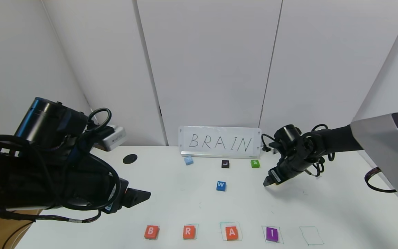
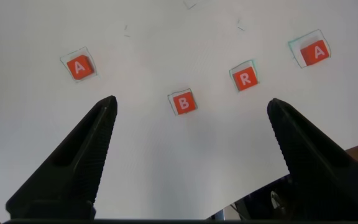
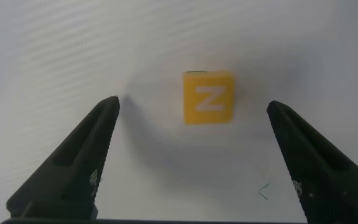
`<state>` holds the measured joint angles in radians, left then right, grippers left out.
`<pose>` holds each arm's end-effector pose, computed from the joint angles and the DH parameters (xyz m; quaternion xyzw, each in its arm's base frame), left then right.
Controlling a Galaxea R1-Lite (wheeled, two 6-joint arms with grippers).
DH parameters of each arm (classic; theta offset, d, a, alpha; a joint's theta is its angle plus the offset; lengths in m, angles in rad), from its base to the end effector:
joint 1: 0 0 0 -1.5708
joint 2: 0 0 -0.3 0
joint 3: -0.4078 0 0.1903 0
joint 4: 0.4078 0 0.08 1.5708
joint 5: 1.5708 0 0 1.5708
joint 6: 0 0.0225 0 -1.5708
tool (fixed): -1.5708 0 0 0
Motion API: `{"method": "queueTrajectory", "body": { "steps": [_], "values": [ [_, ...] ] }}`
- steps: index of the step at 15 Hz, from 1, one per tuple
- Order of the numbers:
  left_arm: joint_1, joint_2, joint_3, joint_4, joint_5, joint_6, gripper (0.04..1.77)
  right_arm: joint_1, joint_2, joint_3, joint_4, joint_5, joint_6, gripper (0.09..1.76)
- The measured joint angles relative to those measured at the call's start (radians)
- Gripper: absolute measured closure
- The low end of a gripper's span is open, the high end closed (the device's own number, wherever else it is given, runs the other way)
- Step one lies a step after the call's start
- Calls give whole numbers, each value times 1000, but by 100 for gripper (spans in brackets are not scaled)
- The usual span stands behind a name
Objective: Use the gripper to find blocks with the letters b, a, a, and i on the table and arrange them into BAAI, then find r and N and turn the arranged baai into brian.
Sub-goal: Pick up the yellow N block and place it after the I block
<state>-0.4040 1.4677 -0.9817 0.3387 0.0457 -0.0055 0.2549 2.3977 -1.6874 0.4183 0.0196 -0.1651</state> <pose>0.2104 -0.0888 0.2083 0.0869 0.3911 -0.1622 0.9018 0.4317 0.1130 0.0538 -0.1316 0.5198 0.1590 0.8290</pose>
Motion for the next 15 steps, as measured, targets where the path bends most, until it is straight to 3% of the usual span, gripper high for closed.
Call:
{"method": "queueTrajectory", "body": {
  "steps": [5, 9, 13, 15],
  "values": [
    [-1, 2, 0, 0, 1, 1, 9, -2, 12, -3, 0, 0, 0, 14],
    [-3, 2, 0, 0, 1, 2, 9, -3, 13, -3, 3, 0, -2, 74],
    [-4, 2, 0, 0, 1, 1, 9, -4, 11, -3, 4, 0, -3, 123],
    [-5, 2, 1, 0, 2, 2, 9, -4, 11, -3, 4, 0, -2, 131]
  ]
}}
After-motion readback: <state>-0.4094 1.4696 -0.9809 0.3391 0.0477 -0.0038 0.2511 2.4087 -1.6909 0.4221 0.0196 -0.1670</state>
